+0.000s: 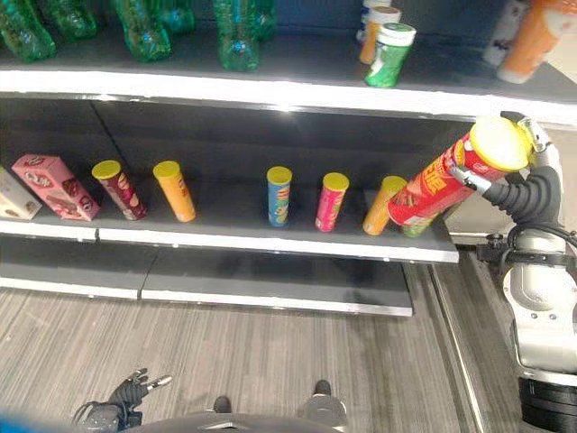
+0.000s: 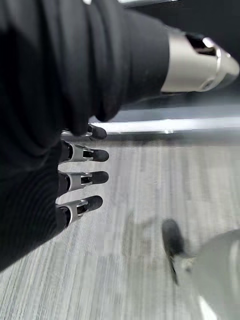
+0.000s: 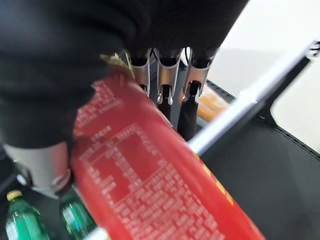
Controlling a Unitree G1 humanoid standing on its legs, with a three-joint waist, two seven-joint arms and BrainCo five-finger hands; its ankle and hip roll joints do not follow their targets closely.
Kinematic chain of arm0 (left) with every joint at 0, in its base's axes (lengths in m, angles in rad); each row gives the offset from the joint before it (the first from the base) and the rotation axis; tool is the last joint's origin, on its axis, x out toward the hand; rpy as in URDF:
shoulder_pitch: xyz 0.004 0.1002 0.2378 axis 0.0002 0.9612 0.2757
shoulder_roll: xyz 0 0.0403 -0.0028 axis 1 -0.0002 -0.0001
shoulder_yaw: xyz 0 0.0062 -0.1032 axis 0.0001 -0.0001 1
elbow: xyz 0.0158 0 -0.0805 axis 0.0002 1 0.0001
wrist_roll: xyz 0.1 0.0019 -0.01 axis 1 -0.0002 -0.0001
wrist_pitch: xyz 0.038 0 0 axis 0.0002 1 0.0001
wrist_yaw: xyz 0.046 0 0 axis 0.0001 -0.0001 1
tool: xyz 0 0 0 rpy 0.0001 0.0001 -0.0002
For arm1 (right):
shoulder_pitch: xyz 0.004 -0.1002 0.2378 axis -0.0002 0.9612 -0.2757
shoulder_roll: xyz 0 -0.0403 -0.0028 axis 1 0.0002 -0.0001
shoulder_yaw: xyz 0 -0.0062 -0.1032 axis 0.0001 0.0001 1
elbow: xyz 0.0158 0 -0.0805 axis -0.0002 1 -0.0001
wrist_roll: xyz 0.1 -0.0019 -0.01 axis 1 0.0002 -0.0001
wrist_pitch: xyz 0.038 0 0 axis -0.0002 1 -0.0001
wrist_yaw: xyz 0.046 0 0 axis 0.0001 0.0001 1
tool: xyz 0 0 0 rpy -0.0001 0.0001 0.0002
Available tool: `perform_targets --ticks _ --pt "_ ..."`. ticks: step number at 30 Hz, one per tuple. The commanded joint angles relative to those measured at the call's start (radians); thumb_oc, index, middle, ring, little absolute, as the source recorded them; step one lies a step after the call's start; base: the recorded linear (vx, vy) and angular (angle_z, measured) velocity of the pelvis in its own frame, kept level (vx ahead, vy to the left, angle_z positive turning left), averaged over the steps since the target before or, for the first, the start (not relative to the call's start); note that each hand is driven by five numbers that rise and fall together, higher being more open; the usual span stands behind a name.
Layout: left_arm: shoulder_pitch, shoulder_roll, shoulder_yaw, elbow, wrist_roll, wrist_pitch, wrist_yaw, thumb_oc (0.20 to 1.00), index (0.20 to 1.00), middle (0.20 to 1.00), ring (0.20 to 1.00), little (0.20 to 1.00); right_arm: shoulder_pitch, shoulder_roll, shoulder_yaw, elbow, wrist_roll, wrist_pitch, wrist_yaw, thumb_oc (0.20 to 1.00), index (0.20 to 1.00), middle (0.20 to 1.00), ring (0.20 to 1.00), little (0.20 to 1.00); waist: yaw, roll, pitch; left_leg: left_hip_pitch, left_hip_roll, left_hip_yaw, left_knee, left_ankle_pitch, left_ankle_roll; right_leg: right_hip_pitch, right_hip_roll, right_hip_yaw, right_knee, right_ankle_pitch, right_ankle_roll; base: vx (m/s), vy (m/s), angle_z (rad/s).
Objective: Put the goods on the table back onto the shelves and tidy them up.
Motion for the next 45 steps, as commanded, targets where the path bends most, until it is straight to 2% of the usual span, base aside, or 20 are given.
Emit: perform_targets --ticks 1,4,7,8,9,13,16,19,21,24,26,29,30,34,36,38,39,40,41,45 --pt "-0.053 0.037 -0.003 -0.007 0.023 -0.024 -0.008 1.0 1.0 1.0 1.0 1.0 -0.074 -0.06 -0.019 -0.077 0.038 -0.058 0.032 0.2 0.2 0.2 0.2 0.2 0.03 -0.022 0.006 0.014 -0.077 0.007 -0.012 -0.078 0.003 -0.042 0.082 -0.048 -0.075 0.015 -0.029 0.05 -0.053 -0.05" --pt "-0.043 0.026 0.009 -0.041 0.013 -0.026 -0.002 1.0 1.0 1.0 1.0 1.0 -0.083 -0.06 0.077 -0.102 0.035 -0.058 0.088 0.2 0.2 0.2 0.2 0.2 0.041 -0.035 0.009 -0.013 -0.072 0.02 0.101 -0.123 -0.01 0.016 0.082 -0.05 -0.139 0.037 -0.043 0.06 -0.082 0.04" --pt "-0.021 0.015 0.018 -0.088 -0.004 -0.032 -0.006 1.0 1.0 1.0 1.0 1.0 -0.09 -0.066 0.16 -0.106 0.052 -0.063 0.144 0.2 0.2 0.2 0.2 0.2 0.066 -0.039 0.037 -0.096 -0.054 0.047 0.343 -0.17 -0.048 0.061 0.066 -0.069 -0.157 0.02 -0.053 0.04 -0.087 0.02" --pt "-0.021 0.009 0.023 -0.089 -0.01 -0.031 0.0 1.0 1.0 1.0 1.0 1.0 -0.102 -0.075 0.197 -0.091 0.043 -0.061 0.152 0.2 0.2 0.2 0.2 0.2 0.071 -0.035 0.05 -0.135 -0.036 0.057 0.44 -0.173 -0.063 0.075 0.065 -0.078 -0.157 0.009 -0.06 0.04 -0.035 -0.07" --pt "-0.015 -0.004 0.039 -0.072 -0.025 -0.028 0.008 1.0 1.0 1.0 1.0 1.0 -0.11 -0.094 0.25 -0.082 -0.006 -0.051 0.17 0.2 0.2 0.2 0.2 0.2 0.083 -0.023 0.061 -0.171 0.007 0.071 0.504 -0.124 -0.085 0.101 0.063 -0.094 -0.157 -0.014 -0.07 0.09 0.016 -0.04" --pt "0.003 -0.008 0.047 -0.057 -0.03 -0.035 0.023 1.0 1.0 1.0 1.0 1.0 -0.165 -0.095 0.37 -0.056 -0.024 -0.047 0.2 0.2 0.2 0.2 0.2 0.2 0.107 -0.006 0.049 -0.126 0.098 0.061 0.274 -0.081 -0.075 0.103 0.036 -0.098 -0.157 -0.026 -0.049 0.13 0.118 0.06" --pt "-0.006 -0.006 0.041 -0.024 -0.047 -0.04 0.042 1.0 1.0 1.0 1.0 1.0 -0.196 -0.103 0.441 -0.002 -0.022 -0.055 0.19 0.2 0.2 0.2 0.2 0.2 0.117 0.017 0.036 -0.141 0.2 -0.017 0.018 0.091 -0.115 0.102 0.014 -0.084 -0.157 -0.056 -0.031 0.13 0.231 -0.04" --pt "-0.017 -0.003 0.033 -0.016 -0.041 -0.038 0.045 1.0 1.0 1.0 1.0 1.0 -0.192 -0.114 0.449 0.014 -0.033 -0.049 0.18 0.2 0.2 0.2 0.2 0.2 0.105 0.033 0.029 -0.196 0.246 0.003 -0.018 0.121 -0.144 0.122 -0.004 -0.09 -0.157 -0.076 -0.022 0.16 0.28 0.56" --pt "-0.017 -0.003 0.03 -0.015 -0.039 -0.038 0.048 1.0 1.0 1.0 1.0 1.0 -0.186 -0.114 0.446 0.011 -0.035 -0.045 0.179 0.2 0.2 0.2 0.2 0.2 0.109 0.04 0.026 -0.206 0.252 -0.009 -0.018 0.135 -0.153 0.133 -0.004 -0.09 -0.157 -0.081 -0.019 0.13 0.208 0.41" --pt "-0.012 -0.003 0.02 -0.019 -0.044 -0.041 0.053 1.0 1.0 1.0 1.0 1.0 -0.183 -0.105 0.446 0.004 -0.027 -0.041 0.181 0.2 0.2 0.2 0.2 0.2 0.127 0.06 0.023 -0.196 0.234 -0.104 -0.011 0.151 -0.175 0.173 -0.019 -0.064 -0.157 -0.093 -0.003 0.23 0.372 -0.14" --pt "-0.013 -0.009 0.011 -0.006 -0.036 -0.04 0.049 1.0 1.0 1.0 1.0 1.0 -0.186 -0.098 0.449 0.002 -0.027 -0.04 0.186 0.2 0.2 0.2 0.2 0.2 0.126 0.065 0.016 -0.176 0.208 -0.15 0.012 0.119 -0.173 0.191 -0.04 -0.041 -0.157 -0.083 0.01 0.24 0.445 -0.05" --pt "-0.026 0.0 -0.008 -0.002 -0.02 -0.036 0.04 1.0 1.0 1.0 1.0 1.0 -0.166 -0.083 0.424 0.001 -0.055 -0.031 0.185 0.2 0.2 0.2 0.2 0.2 0.123 0.036 -0.002 -0.166 0.151 -0.123 0.046 0.058 -0.146 0.197 -0.129 -0.028 -0.141 -0.034 0.048 0.23 0.507 0.21" --pt "-0.038 0.02 -0.009 -0.002 -0.005 -0.035 0.041 1.0 1.0 1.0 1.0 1.0 -0.156 -0.062 0.403 -0.009 -0.067 -0.021 0.182 0.2 0.2 0.2 0.2 0.2 0.125 0.01 -0.018 -0.156 0.109 -0.084 0.055 0.023 -0.113 0.166 -0.184 -0.023 -0.096 -0.005 0.066 0.18 0.578 -0.16" --pt "-0.04 0.053 0.015 0.016 0.013 -0.026 0.046 1.0 1.0 1.0 1.0 1.0 -0.173 -0.03 0.399 -0.009 -0.077 -0.012 0.177 0.2 0.2 0.2 0.2 0.2 0.127 -0.014 -0.02 -0.12 0.037 -0.037 0.049 -0.015 -0.048 0.094 -0.242 -0.013 0.033 0.076 0.069 0.08 0.405 -0.28" --pt "-0.045 0.065 0.022 0.044 0.029 -0.018 0.051 1.0 1.0 1.0 1.0 1.0 -0.164 -0.015 0.398 -0.011 -0.078 -0.012 0.177 0.2 0.2 0.2 0.2 0.2 0.123 -0.017 -0.015 -0.101 0.022 -0.028 0.025 -0.016 -0.033 0.064 -0.226 -0.015 0.079 0.094 0.058 0.06 0.27 -0.33" --pt "-0.053 0.07 0.029 0.062 0.033 -0.014 0.054 1.0 1.0 1.0 1.0 1.0 -0.138 -0.01 0.385 -0.021 -0.076 -0.006 0.183 0.2 0.2 0.2 0.2 0.2 0.108 -0.011 -0.008 -0.078 0.011 -0.034 -0.002 -0.011 -0.025 0.037 -0.172 0.016 0.075 0.067 0.045 0.07 0.16 -0.15" --pt "-0.053 0.07 0.029 0.062 0.033 -0.014 0.054 1.0 1.0 1.0 1.0 1.0 -0.137 -0.01 0.385 -0.021 -0.076 -0.006 0.183 0.2 0.2 0.2 0.2 0.2 0.108 -0.011 -0.007 -0.077 0.011 -0.034 -0.002 -0.012 -0.025 0.037 -0.172 0.016 0.075 0.067 0.045 0.1 0.124 0.2" --pt "-0.067 0.065 0.029 0.081 0.035 -0.014 0.06 1.0 1.0 1.0 1.0 1.0 -0.127 -0.008 0.378 -0.024 -0.068 -0.005 0.183 0.2 0.2 0.2 0.2 0.2 0.095 -0.007 0.0 -0.074 -0.005 -0.039 -0.008 -0.016 -0.021 0.022 -0.131 0.021 0.015 0.034 0.034 0.09 0.098 0.24" --pt "-0.072 0.063 0.03 0.084 0.03 -0.014 0.059 1.0 1.0 1.0 1.0 1.0 -0.131 -0.01 0.377 -0.024 -0.065 -0.004 0.183 0.2 0.2 0.2 0.2 0.2 0.092 -0.006 0.009 -0.071 -0.01 -0.044 -0.007 -0.019 -0.019 0.007 -0.123 0.025 -0.013 0.039 0.034 0.13 0.098 0.08" --pt "-0.079 0.046 0.035 0.096 0.016 -0.016 0.064 1.0 1.0 1.0 1.0 1.0 -0.167 -0.009 0.406 -0.013 -0.043 -0.004 0.183 0.2 0.2 0.2 0.2 0.2 0.087 -0.013 0.037 -0.05 -0.019 -0.054 -0.007 -0.033 -0.02 -0.048 -0.107 0.036 -0.12 0.097 0.053 0.08 -0.027 0.23"
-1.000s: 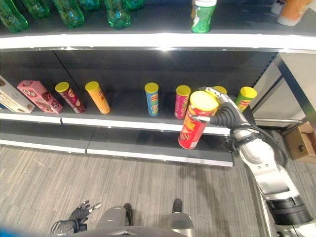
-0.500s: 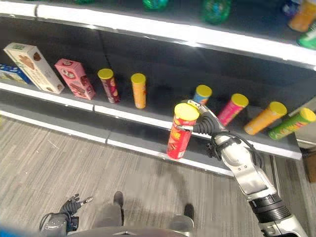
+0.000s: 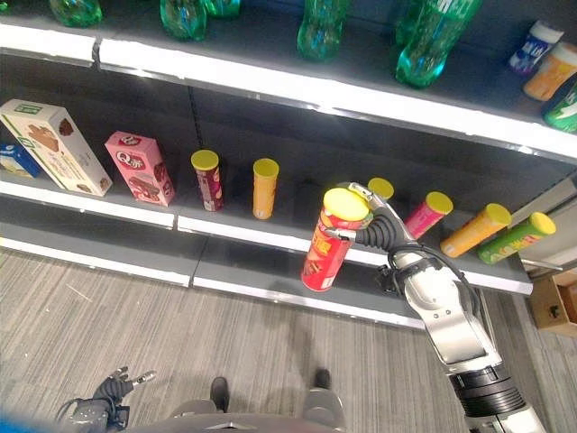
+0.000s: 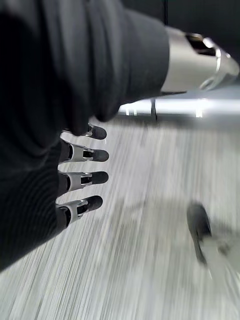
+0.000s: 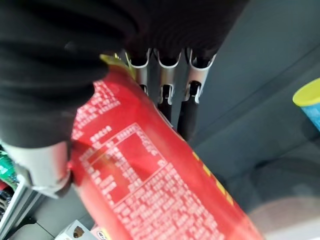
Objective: Put the goods on the table back onto the shelves and tidy them up.
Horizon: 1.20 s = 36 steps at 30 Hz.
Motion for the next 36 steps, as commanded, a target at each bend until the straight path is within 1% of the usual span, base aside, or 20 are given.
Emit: perform_targets --ticks 1,2,3,4,5,6,7,8,10,15,17,18,19,21,22,25,26,28,33,36 --pt "-0.024 -0.001 0.009 -0.02 0.005 -0.016 0.01 1.0 1.0 1.0 1.0 1.0 -0.117 -0.074 -0.009 -0.035 0.015 -0.036 -0.027 0.2 0.2 0.2 0.2 0.2 0.015 0.037 0.023 -0.023 0.048 -0.093 0.018 -0.037 -0.1 -0.016 -0.018 0.009 0.049 -0.024 0.024 0.09 -0.074 0.24" --pt "-0.022 -0.003 0.011 -0.024 -0.002 -0.017 0.012 1.0 1.0 1.0 1.0 1.0 -0.13 -0.071 0.007 -0.029 0.018 -0.037 -0.027 0.2 0.2 0.2 0.2 0.2 0.014 0.034 0.033 -0.017 0.048 -0.096 0.019 -0.039 -0.101 -0.034 -0.015 0.023 0.057 -0.011 0.027 0.12 -0.091 0.25" --pt "-0.018 -0.004 0.01 -0.033 -0.006 -0.017 0.01 1.0 1.0 1.0 1.0 1.0 -0.13 -0.071 0.009 -0.031 0.019 -0.038 -0.03 0.2 0.2 0.2 0.2 0.2 0.019 0.028 0.033 -0.013 0.042 -0.101 0.021 -0.043 -0.101 -0.024 -0.017 0.027 0.043 -0.017 0.027 0.13 -0.101 0.23" --pt "-0.013 -0.005 0.013 -0.038 -0.009 -0.018 0.01 1.0 1.0 1.0 1.0 1.0 -0.136 -0.071 0.015 -0.03 0.016 -0.034 -0.028 0.2 0.2 0.2 0.2 0.2 0.025 0.021 0.035 -0.009 0.036 -0.107 0.022 -0.047 -0.103 -0.013 -0.021 0.027 0.043 -0.015 0.024 0.1 -0.071 0.21" --pt "-0.013 -0.005 0.013 -0.038 -0.009 -0.018 0.01 1.0 1.0 1.0 1.0 1.0 -0.136 -0.071 0.016 -0.029 0.016 -0.034 -0.028 0.2 0.2 0.2 0.2 0.2 0.023 0.021 0.036 -0.008 0.036 -0.108 0.023 -0.047 -0.103 -0.011 -0.022 0.027 0.042 -0.015 0.025 0.14 -0.155 0.26" --pt "-0.001 -0.011 0.019 -0.044 -0.015 -0.018 0.012 1.0 1.0 1.0 1.0 1.0 -0.154 -0.077 0.034 -0.018 0.015 -0.029 -0.023 0.2 0.2 0.2 0.2 0.2 0.033 0.018 0.028 -0.001 0.044 -0.117 0.016 -0.05 -0.11 -0.004 -0.018 0.02 0.048 -0.012 0.021 0.09 -0.117 0.3" --pt "0.0 -0.011 0.019 -0.044 -0.015 -0.018 0.012 1.0 1.0 1.0 1.0 1.0 -0.155 -0.077 0.035 -0.017 0.015 -0.03 -0.024 0.2 0.2 0.2 0.2 0.2 0.032 0.019 0.028 -0.001 0.044 -0.118 0.015 -0.05 -0.11 -0.003 -0.018 0.019 0.048 -0.012 0.021 0.18 -0.253 0.17" --pt "0.019 -0.021 0.023 -0.055 -0.035 -0.02 0.011 1.0 1.0 1.0 1.0 1.0 -0.16 -0.081 0.039 -0.012 0.015 -0.029 -0.022 0.2 0.2 0.2 0.2 0.2 0.038 0.024 0.025 -0.001 0.062 -0.13 0.015 -0.049 -0.119 0.004 -0.011 0.0 0.048 -0.019 0.013 0.13 -0.192 0.08" --pt "0.029 -0.031 0.014 -0.06 -0.044 -0.02 0.007 1.0 1.0 1.0 1.0 1.0 -0.171 -0.076 0.048 0.012 0.02 -0.029 -0.03 0.2 0.2 0.2 0.2 0.2 0.041 0.034 0.026 -0.008 0.079 -0.15 0.013 -0.044 -0.13 0.018 0.0 -0.032 0.041 -0.029 0.006 0.13 -0.211 0.16" --pt "0.032 -0.036 -0.014 -0.077 -0.056 -0.02 0.009 1.0 1.0 1.0 1.0 1.0 -0.238 -0.069 0.067 0.06 -0.012 -0.028 -0.072 0.2 0.2 0.2 0.2 0.2 0.055 0.064 0.045 -0.046 0.11 -0.166 0.005 -0.02 -0.159 0.019 0.012 -0.079 0.034 -0.05 -0.003 0.06 -0.13 0.37" --pt "0.035 -0.034 -0.025 -0.091 -0.062 -0.019 0.009 1.0 1.0 1.0 1.0 1.0 -0.267 -0.072 0.065 0.066 -0.053 -0.023 -0.105 0.2 0.2 0.2 0.2 0.2 0.06 0.081 0.056 -0.067 0.117 -0.17 0.004 -0.008 -0.17 0.013 0.012 -0.096 0.035 -0.056 -0.006 0.03 -0.086 0.25" --pt "0.037 -0.037 -0.031 -0.097 -0.066 -0.019 0.012 1.0 1.0 1.0 1.0 1.0 -0.286 -0.068 0.061 0.078 -0.087 -0.021 -0.139 0.2 0.2 0.2 0.2 0.2 0.062 0.09 0.059 -0.078 0.12 -0.172 0.004 -0.005 -0.172 0.01 0.012 -0.103 0.035 -0.059 -0.007 0.06 -0.071 0.28" --pt "0.045 -0.046 -0.045 -0.108 -0.071 -0.02 0.029 1.0 1.0 1.0 1.0 1.0 -0.32 -0.033 0.036 0.098 -0.172 -0.01 -0.234 0.2 0.2 0.2 0.2 0.2 0.069 0.117 0.072 -0.099 0.12 -0.173 0.004 0.001 -0.174 0.001 0.008 -0.113 0.036 -0.063 -0.009 0.05 -0.043 0.34" --pt "0.045 -0.046 -0.045 -0.108 -0.071 -0.02 0.029 1.0 1.0 1.0 1.0 1.0 -0.321 -0.032 0.036 0.098 -0.174 -0.01 -0.235 0.2 0.2 0.2 0.2 0.2 0.068 0.117 0.072 -0.099 0.12 -0.173 0.004 0.001 -0.174 0.0 0.008 -0.113 0.037 -0.063 -0.009 0.03 -0.019 0.27" --pt "0.051 -0.053 -0.061 -0.123 -0.066 -0.025 0.048 1.0 1.0 1.0 1.0 1.0 -0.364 -0.012 0.016 0.117 -0.286 0.002 -0.334 0.2 0.2 0.2 0.2 0.2 0.077 0.144 0.088 -0.117 0.116 -0.176 0.004 0.004 -0.174 -0.011 0.004 -0.115 0.04 -0.069 -0.009 0.02 -0.012 0.13" --pt "0.052 -0.061 -0.082 -0.14 -0.071 -0.031 0.07 1.0 1.0 1.0 1.0 1.0 -0.406 -0.015 0.005 0.141 -0.411 0.024 -0.436 0.2 0.2 0.2 0.2 0.2 0.082 0.168 0.105 -0.133 0.108 -0.176 0.004 0.006 -0.171 -0.022 -0.002 -0.113 0.043 -0.071 -0.007 0.01 0.003 0.04" --pt "0.051 -0.062 -0.083 -0.14 -0.071 -0.031 0.07 1.0 1.0 1.0 1.0 1.0 -0.408 -0.016 0.005 0.142 -0.412 0.024 -0.438 0.2 0.2 0.2 0.2 0.2 0.083 0.169 0.105 -0.134 0.108 -0.176 0.004 0.007 -0.171 -0.024 -0.002 -0.113 0.044 -0.071 -0.007 -0.01 0.022 0.08" --pt "0.043 -0.06 -0.106 -0.155 -0.062 -0.036 0.092 1.0 1.0 1.0 1.0 1.0 -0.441 -0.027 -0.004 0.162 -0.493 0.054 -0.51 0.2 0.2 0.2 0.2 0.2 0.084 0.19 0.121 -0.146 0.098 -0.176 0.004 0.006 -0.166 -0.04 -0.011 -0.103 0.05 -0.072 -0.004 -0.01 0.035 0.06" --pt "0.039 -0.063 -0.122 -0.169 -0.049 -0.041 0.101 1.0 1.0 1.0 1.0 1.0 -0.427 -0.032 -0.029 0.171 -0.527 0.067 -0.559 0.2 0.2 0.2 0.2 0.2 0.079 0.205 0.129 -0.157 0.089 -0.172 0.004 0.002 -0.162 -0.051 -0.018 -0.097 0.047 -0.069 0.001 0.0 0.008 0.01" --pt "0.034 -0.057 -0.121 -0.174 -0.043 -0.046 0.106 1.0 1.0 1.0 1.0 1.0 -0.416 -0.041 -0.027 0.191 -0.537 0.074 -0.565 0.2 0.2 0.2 0.2 0.2 0.075 0.214 0.137 -0.167 0.086 -0.171 0.004 0.005 -0.163 -0.059 -0.024 -0.095 0.046 -0.066 0.005 0.0 0.0 0.0"
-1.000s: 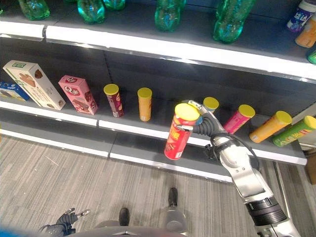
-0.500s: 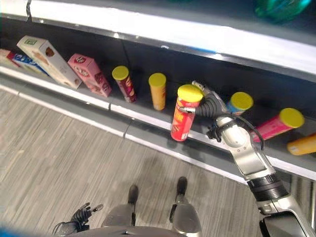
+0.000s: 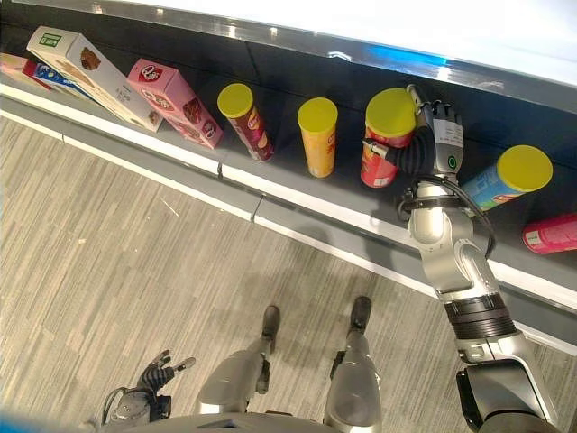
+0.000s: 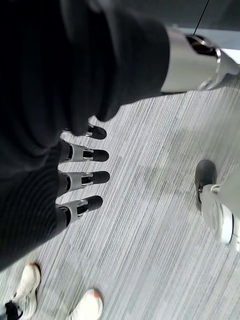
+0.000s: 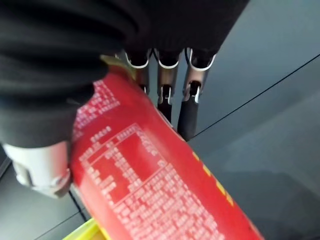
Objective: Put the goods on the table back onto the shelves and tidy them up.
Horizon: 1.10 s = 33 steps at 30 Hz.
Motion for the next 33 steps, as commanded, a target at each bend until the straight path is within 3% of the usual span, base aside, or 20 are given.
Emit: perform_targets --ticks 1,21,33 --pt "-0.004 0.064 -0.05 0.031 -0.022 -0.022 0.027 1.0 1.0 1.0 1.0 1.0 -0.041 -0.024 -0.02 -0.026 -0.063 -0.019 -0.063 0.2 0.2 0.2 0.2 0.2 -0.003 -0.04 -0.05 -0.021 0.026 0.013 0.003 0.006 -0.025 0.039 -0.082 0.057 0.04 -0.098 0.096 0.0 0.0 0.0" --pt "-0.029 0.061 -0.058 0.042 -0.026 -0.042 0.035 1.0 1.0 1.0 1.0 1.0 -0.068 -0.028 0.038 0.054 -0.049 -0.026 -0.07 0.2 0.2 0.2 0.2 0.2 -0.013 0.0 -0.027 -0.052 0.011 0.025 0.003 0.011 -0.027 0.015 -0.102 0.069 0.025 -0.079 0.104 -0.01 0.002 -0.03" --pt "-0.047 0.059 -0.07 0.051 -0.027 -0.045 0.042 1.0 1.0 1.0 1.0 1.0 -0.127 -0.02 0.064 0.062 -0.052 -0.019 -0.087 0.2 0.2 0.2 0.2 0.2 -0.007 -0.005 -0.025 -0.061 0.009 0.023 0.003 0.012 -0.028 0.013 -0.105 0.061 0.023 -0.075 0.107 0.0 -0.002 0.01"
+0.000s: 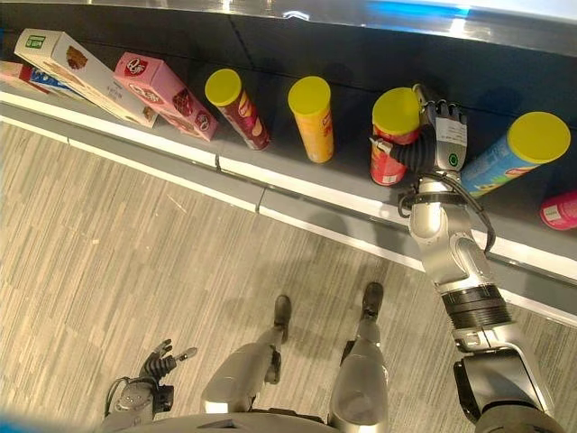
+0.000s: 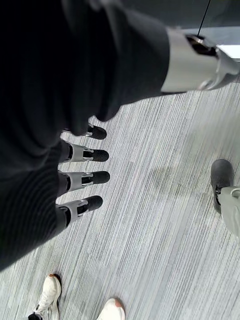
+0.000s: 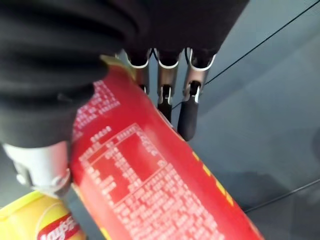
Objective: Put the goods on the table back onto the shelves and tidy them up.
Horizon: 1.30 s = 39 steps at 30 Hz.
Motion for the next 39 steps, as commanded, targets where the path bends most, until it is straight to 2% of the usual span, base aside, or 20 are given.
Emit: perform_targets --ticks 1,24,39 --pt "-0.026 0.06 -0.06 0.044 -0.028 -0.026 0.021 1.0 1.0 1.0 1.0 1.0 -0.072 -0.02 0.022 -0.043 -0.02 -0.033 -0.058 0.2 0.2 0.2 0.2 0.2 0.017 -0.06 -0.056 -0.033 0.026 0.009 0.004 0.005 -0.039 0.049 -0.09 0.043 0.024 -0.091 0.099 -0.01 0.0 0.03" --pt "-0.021 0.072 -0.077 0.025 -0.032 -0.041 0.024 1.0 1.0 1.0 1.0 1.0 -0.148 -0.053 0.062 0.062 -0.025 -0.011 -0.085 0.2 0.2 0.2 0.2 0.2 0.033 -0.034 -0.047 -0.062 0.018 0.008 0.004 0.017 -0.046 0.022 -0.1 0.042 0.029 -0.086 0.103 0.0 -0.001 0.01" --pt "-0.025 0.071 -0.079 0.026 -0.026 -0.043 0.022 1.0 1.0 1.0 1.0 1.0 -0.147 -0.075 0.054 0.081 -0.027 0.001 -0.093 0.2 0.2 0.2 0.2 0.2 0.029 -0.036 -0.05 -0.063 0.021 0.016 0.004 0.016 -0.048 0.021 -0.097 0.047 0.027 -0.088 0.103 0.0 0.0 0.0"
